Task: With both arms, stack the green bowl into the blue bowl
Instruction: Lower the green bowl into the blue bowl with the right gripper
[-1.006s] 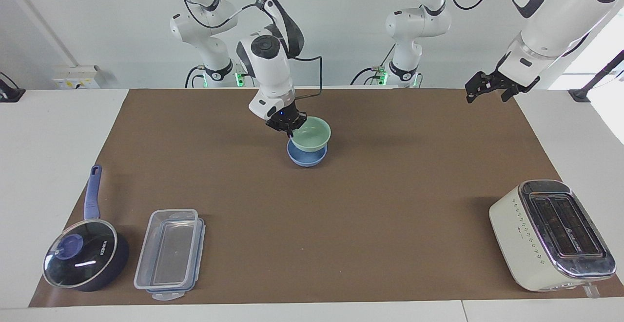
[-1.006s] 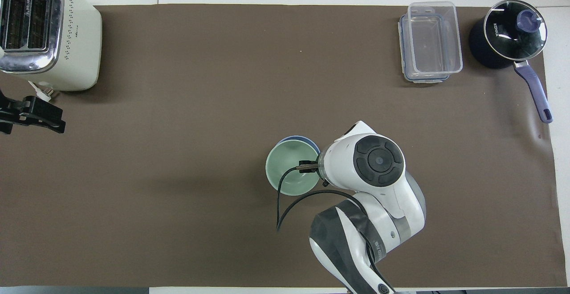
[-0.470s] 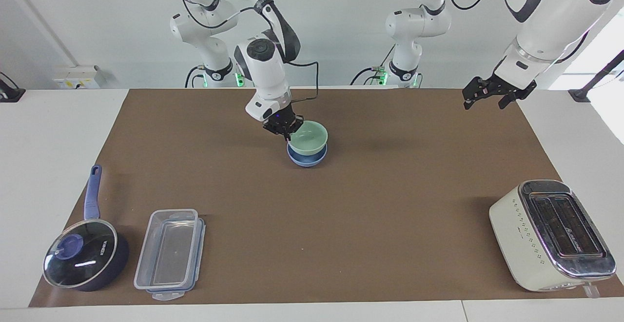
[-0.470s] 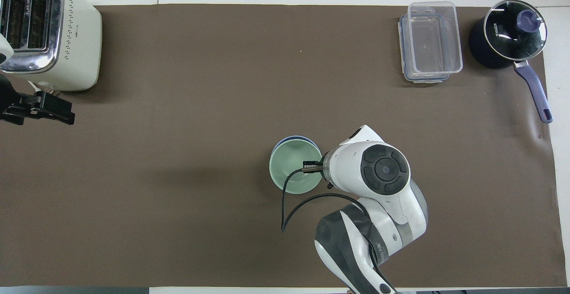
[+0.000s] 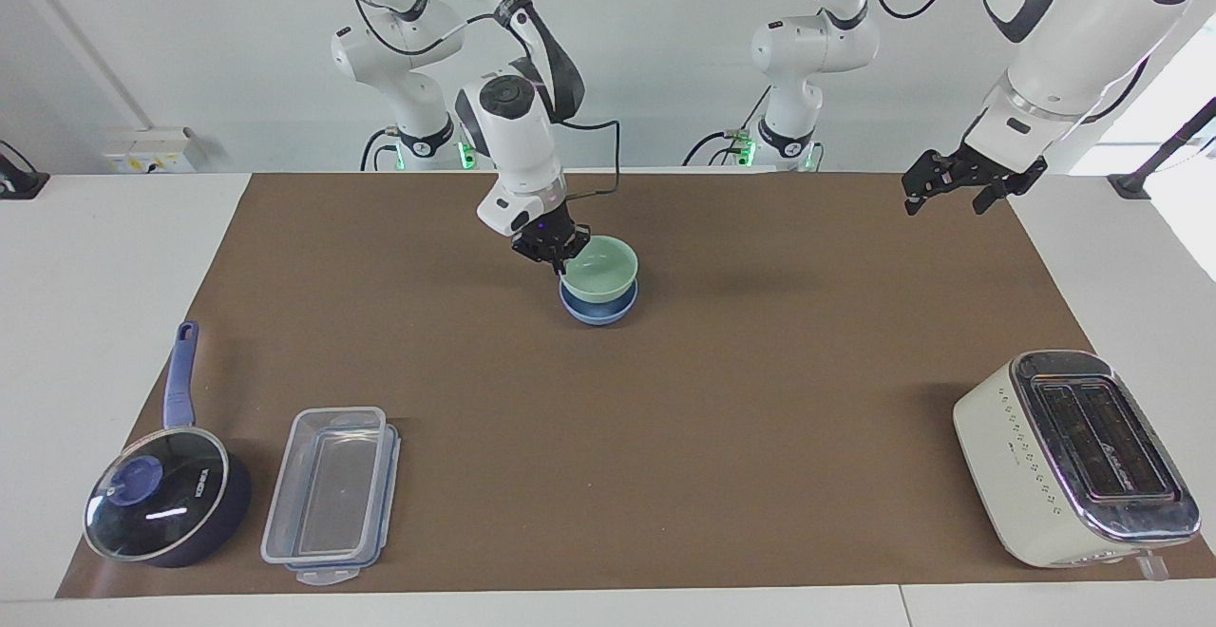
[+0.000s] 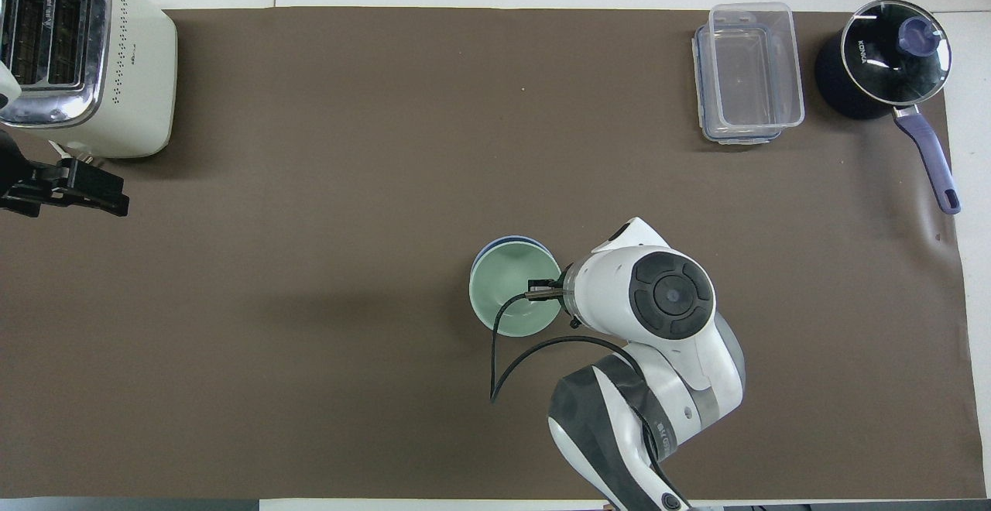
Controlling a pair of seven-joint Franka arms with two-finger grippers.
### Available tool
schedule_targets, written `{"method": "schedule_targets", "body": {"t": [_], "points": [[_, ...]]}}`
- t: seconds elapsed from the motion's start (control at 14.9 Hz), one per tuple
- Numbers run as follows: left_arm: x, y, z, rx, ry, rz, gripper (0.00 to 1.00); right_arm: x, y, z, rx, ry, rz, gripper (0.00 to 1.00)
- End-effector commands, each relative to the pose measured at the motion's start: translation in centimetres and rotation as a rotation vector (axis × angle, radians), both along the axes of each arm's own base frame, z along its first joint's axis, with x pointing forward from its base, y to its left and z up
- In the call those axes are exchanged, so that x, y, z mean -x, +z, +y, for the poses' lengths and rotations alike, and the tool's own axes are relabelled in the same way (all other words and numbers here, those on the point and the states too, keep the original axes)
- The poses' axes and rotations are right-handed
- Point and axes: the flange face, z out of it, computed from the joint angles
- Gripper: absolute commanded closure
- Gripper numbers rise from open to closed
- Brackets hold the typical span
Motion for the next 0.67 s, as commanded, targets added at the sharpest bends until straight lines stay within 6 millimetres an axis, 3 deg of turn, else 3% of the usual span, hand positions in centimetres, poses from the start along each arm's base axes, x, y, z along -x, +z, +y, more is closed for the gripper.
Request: {"method": "schedule_targets", "body": {"t": [0.0,0.2,0.4,0.47,0.6], "points": [[1.0,0.2,-0.1,0.003,0.012,-0.003,0.00,0.3,0.7,-0.4,-0.021,-0.008,-0.021,1.00],[1.0,0.2,0.0,0.003,0.016,-0.004,0.00,0.3,0.7,-0.4,-0.020,-0.007,-0.019,0.98],[1.3,1.3,0.0,0.003,0.018,-0.030,0.00,0.2,1.0,-0.2,-0.022,-0.004,-0.021,0.16],[1.5,1.5,0.2,0.003,0.019,-0.033,0.00,0.0,1.2,-0.1,-0.023,-0.005,-0.020,0.00],[1.5,1.5,0.3,0.005,0.021,-0.038,0.00,-0.2,2.0,-0.5,-0.025,-0.008,-0.023,0.00]]}}
